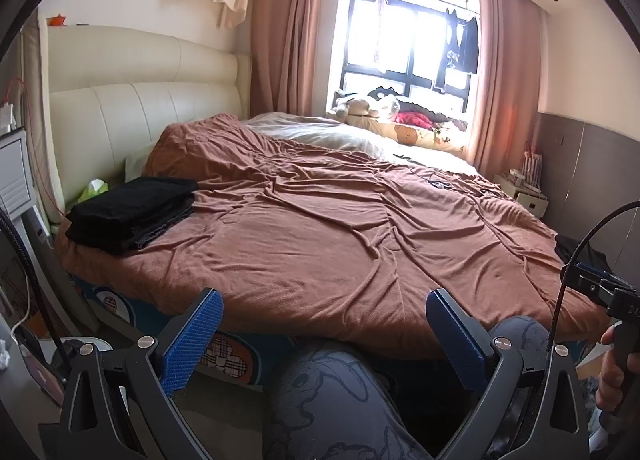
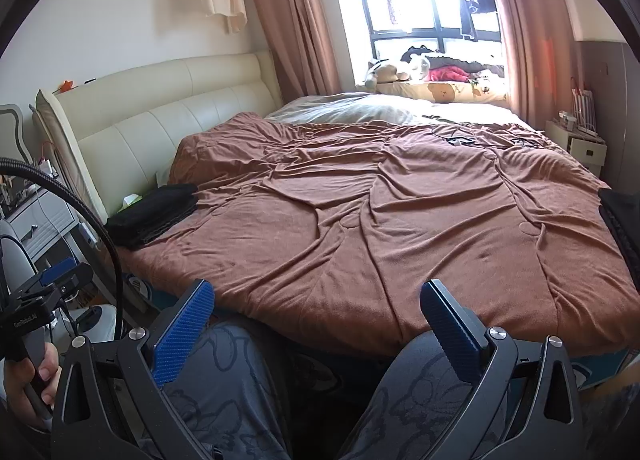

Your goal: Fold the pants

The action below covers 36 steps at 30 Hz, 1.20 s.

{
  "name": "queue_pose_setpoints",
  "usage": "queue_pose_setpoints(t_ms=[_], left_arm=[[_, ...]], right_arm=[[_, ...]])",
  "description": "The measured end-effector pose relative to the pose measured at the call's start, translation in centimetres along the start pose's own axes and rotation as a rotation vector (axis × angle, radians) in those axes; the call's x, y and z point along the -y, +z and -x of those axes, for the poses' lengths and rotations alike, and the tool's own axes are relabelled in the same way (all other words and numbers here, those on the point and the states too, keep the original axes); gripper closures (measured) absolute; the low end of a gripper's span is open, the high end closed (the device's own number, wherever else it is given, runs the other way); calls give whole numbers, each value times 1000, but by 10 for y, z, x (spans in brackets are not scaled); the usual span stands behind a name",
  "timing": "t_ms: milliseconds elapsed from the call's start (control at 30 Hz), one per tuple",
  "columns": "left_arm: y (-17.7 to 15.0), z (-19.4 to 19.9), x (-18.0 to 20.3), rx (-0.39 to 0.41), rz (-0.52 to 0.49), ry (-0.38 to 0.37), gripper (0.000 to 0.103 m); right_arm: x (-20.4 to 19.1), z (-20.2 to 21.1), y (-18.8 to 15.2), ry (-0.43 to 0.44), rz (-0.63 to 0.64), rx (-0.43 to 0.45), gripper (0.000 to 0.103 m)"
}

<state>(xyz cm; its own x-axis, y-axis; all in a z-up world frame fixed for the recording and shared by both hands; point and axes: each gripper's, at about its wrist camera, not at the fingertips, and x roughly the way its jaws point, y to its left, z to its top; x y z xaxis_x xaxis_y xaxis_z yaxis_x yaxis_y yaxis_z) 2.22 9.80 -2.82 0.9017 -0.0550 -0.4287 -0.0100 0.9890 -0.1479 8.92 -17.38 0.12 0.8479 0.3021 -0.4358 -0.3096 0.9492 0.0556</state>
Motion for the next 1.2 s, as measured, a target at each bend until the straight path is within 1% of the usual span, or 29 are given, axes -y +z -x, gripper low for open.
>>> queue_pose_setpoints(t_ms=[533, 1200], left_arm=[[1, 3, 5, -7, -15, 0, 1], [0, 15, 18, -1, -40, -10, 1]], right_arm=[[2, 3, -3, 2, -12, 3, 0], [8, 21, -6, 16, -29, 23, 0]])
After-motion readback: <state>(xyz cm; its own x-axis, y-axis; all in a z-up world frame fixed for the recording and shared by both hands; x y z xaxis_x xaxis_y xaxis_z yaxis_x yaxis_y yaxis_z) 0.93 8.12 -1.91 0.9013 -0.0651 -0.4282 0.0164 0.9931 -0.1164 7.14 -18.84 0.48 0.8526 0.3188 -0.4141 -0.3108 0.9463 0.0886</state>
